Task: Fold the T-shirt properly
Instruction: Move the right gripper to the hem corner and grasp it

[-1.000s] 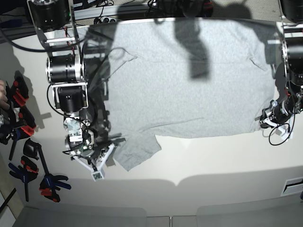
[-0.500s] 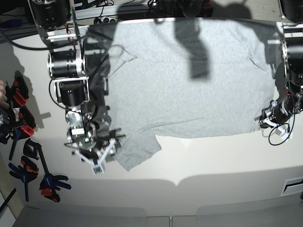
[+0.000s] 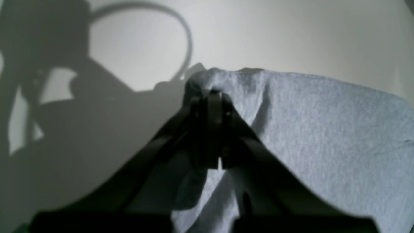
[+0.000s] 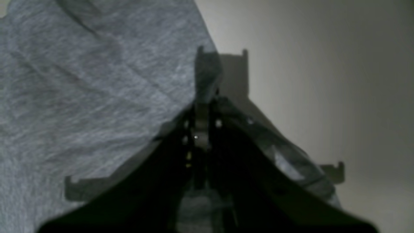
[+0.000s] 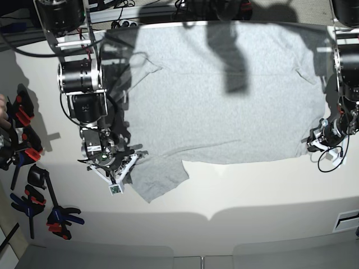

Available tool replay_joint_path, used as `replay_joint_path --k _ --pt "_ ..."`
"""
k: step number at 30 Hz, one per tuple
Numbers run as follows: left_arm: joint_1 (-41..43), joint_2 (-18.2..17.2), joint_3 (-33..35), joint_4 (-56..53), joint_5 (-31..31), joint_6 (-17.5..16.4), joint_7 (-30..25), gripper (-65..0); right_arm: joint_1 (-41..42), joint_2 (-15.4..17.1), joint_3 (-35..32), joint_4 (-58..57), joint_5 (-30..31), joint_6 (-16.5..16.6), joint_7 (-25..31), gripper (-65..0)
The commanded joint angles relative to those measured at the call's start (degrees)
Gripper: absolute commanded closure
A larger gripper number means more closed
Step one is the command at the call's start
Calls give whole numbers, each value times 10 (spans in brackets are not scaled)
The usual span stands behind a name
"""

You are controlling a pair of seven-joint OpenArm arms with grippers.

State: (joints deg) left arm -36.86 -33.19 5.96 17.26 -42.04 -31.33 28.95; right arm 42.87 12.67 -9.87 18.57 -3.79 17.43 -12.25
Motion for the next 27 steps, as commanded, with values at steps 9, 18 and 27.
replay_joint_path --k 9,18,27 --pt "-14 -10 0 5 -2 0 1 0 17 -32 1 97 -5 -14 -44 0" --pt "-14 -10 0 7 -2 0 -14 0 17 -43 1 148 -6 -14 -84 0" --pt "-14 -9 0 69 -1 0 25 0 15 -41 1 166 -31 -25 -98 0"
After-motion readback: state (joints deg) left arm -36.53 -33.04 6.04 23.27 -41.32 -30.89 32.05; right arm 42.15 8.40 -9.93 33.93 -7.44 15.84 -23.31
